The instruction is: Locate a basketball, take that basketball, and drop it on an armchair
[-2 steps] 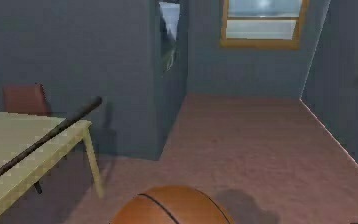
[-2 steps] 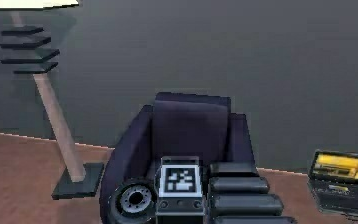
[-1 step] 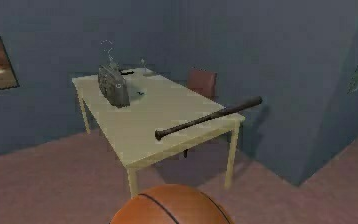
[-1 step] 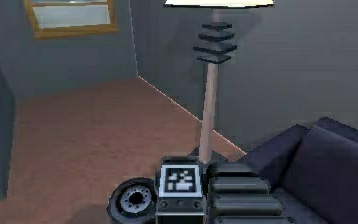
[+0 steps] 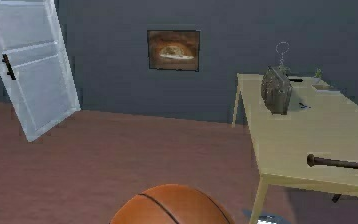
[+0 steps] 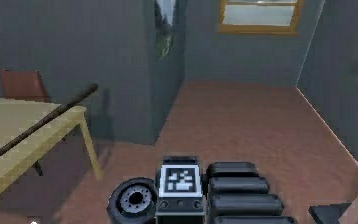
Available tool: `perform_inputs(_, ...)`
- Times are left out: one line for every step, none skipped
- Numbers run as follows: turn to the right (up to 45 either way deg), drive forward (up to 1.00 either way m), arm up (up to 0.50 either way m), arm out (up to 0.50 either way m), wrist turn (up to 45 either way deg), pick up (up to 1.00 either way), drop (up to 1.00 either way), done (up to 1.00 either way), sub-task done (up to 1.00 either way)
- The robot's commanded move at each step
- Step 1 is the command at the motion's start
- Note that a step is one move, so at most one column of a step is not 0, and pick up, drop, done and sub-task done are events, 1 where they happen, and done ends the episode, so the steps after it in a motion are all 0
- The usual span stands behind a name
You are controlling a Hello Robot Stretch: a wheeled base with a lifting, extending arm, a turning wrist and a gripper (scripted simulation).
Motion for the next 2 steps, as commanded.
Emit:
perform_inputs(-21.0,0.0,0.0,0.0,0.0,0.0,0.0,0.0,0.0)
perform_inputs(45.0,0.0,0.0,0.0,0.0,0.0,0.0,0.0,0.0)
